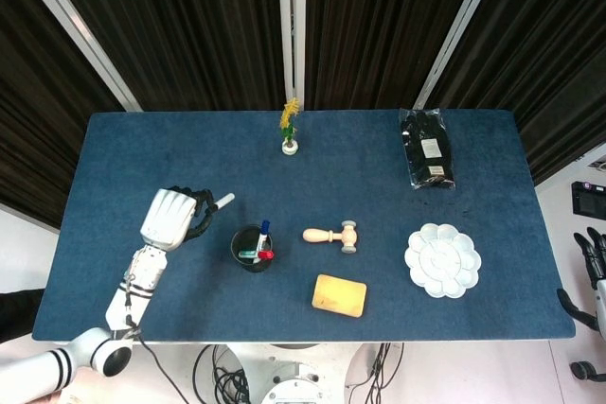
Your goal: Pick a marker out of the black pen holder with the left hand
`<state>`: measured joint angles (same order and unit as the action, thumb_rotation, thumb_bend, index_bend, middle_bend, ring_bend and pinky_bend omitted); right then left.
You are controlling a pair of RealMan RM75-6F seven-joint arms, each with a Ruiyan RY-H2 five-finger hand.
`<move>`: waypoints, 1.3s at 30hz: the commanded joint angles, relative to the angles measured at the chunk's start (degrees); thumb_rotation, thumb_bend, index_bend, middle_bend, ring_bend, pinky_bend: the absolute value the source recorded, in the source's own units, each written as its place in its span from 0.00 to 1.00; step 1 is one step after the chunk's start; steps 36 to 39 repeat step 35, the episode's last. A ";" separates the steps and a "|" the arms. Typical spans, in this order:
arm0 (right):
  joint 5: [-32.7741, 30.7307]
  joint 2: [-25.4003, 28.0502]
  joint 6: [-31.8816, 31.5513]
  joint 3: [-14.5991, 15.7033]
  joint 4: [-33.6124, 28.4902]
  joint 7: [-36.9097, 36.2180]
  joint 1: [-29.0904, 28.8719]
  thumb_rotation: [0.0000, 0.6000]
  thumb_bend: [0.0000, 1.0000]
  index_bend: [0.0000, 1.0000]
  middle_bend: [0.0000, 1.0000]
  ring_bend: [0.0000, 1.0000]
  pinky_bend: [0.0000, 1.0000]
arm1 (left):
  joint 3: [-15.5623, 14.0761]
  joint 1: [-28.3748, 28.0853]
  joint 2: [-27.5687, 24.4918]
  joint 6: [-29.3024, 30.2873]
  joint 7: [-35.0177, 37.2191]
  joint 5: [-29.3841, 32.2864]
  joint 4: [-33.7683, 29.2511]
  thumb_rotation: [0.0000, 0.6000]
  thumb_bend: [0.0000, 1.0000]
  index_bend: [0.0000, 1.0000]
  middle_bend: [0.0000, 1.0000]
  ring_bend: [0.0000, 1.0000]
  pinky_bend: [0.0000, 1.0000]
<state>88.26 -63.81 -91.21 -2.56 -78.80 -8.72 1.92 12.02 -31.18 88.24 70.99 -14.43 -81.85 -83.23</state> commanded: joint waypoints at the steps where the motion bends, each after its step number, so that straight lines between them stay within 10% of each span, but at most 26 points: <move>1: -0.05 0.01 0.05 0.00 0.11 -0.10 0.01 1.00 0.22 0.00 0.00 0.00 0.00 | -1.08 -0.55 -0.47 -3.53 1.20 2.16 0.75 1.00 0.33 0.35 0.44 0.40 0.56; 4: -0.06 0.02 -0.11 -0.07 0.20 -0.34 0.06 1.00 0.22 0.00 0.00 0.00 0.00 | -1.22 -0.40 -1.28 -3.60 0.73 2.79 0.51 1.00 0.28 0.09 0.17 0.14 0.33; 8: 0.04 0.06 -0.45 -0.13 0.25 -0.58 0.16 1.00 0.22 0.00 0.00 0.00 0.00 | -1.17 0.58 -2.07 -0.27 -1.16 1.99 1.39 1.00 0.26 0.04 0.04 0.00 0.21; 39: 2.00 -3.48 -4.87 -0.72 4.47 -0.54 0.86 1.00 0.22 0.00 0.00 0.00 0.00 | -13.07 14.12 -17.54 12.47 -0.67 -9.07 -7.06 1.00 0.20 0.09 0.05 0.00 0.15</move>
